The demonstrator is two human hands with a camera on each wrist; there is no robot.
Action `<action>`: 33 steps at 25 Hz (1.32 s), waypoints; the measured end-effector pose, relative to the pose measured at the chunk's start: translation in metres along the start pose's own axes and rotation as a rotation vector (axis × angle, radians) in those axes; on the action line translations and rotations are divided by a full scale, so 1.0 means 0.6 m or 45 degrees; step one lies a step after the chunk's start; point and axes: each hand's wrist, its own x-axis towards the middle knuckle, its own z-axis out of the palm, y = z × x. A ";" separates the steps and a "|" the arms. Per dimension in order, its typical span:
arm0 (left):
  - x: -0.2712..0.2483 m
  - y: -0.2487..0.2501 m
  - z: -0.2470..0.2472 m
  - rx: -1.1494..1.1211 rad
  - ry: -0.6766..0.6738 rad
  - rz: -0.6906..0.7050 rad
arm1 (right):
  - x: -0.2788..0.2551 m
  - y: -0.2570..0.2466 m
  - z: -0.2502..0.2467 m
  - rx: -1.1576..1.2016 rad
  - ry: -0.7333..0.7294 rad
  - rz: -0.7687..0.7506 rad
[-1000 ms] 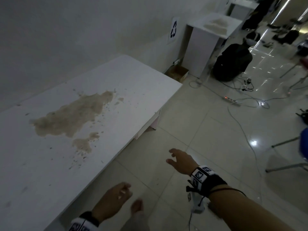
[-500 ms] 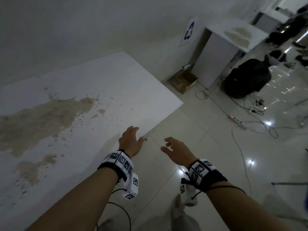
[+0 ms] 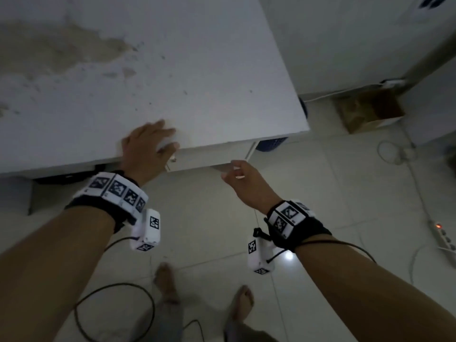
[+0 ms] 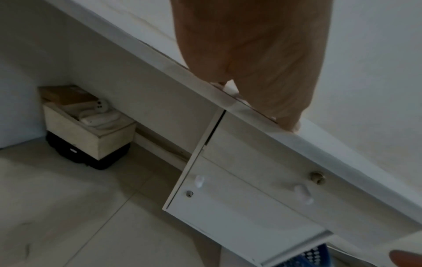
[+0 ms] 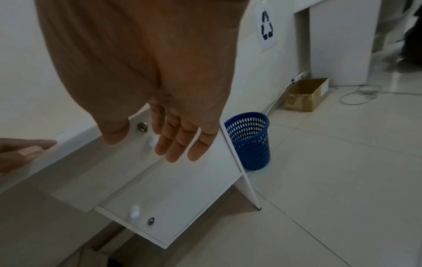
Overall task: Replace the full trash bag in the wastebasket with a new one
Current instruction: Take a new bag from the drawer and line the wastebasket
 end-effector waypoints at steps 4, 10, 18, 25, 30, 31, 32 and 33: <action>0.008 -0.020 0.024 -0.094 0.258 0.051 | 0.093 0.036 0.016 0.298 0.061 -0.082; 0.018 -0.042 0.033 -0.292 0.368 0.104 | 0.208 0.054 0.066 0.443 0.193 -0.193; 0.019 -0.047 0.031 -0.327 0.289 0.089 | 0.169 0.070 0.085 0.140 0.241 -0.334; 0.014 -0.028 0.013 -0.348 0.198 -0.030 | 0.011 0.134 0.109 0.164 0.234 -0.263; -0.017 0.000 0.019 -0.274 0.159 -0.048 | -0.060 0.163 0.130 0.221 0.210 -0.147; -0.025 0.003 0.022 -0.270 0.154 -0.047 | -0.071 0.170 0.132 0.221 0.211 -0.138; -0.030 0.005 0.024 -0.256 0.141 -0.042 | -0.078 0.175 0.133 0.221 0.216 -0.133; -0.034 0.006 0.026 -0.244 0.118 -0.038 | -0.083 0.180 0.133 0.225 0.218 -0.126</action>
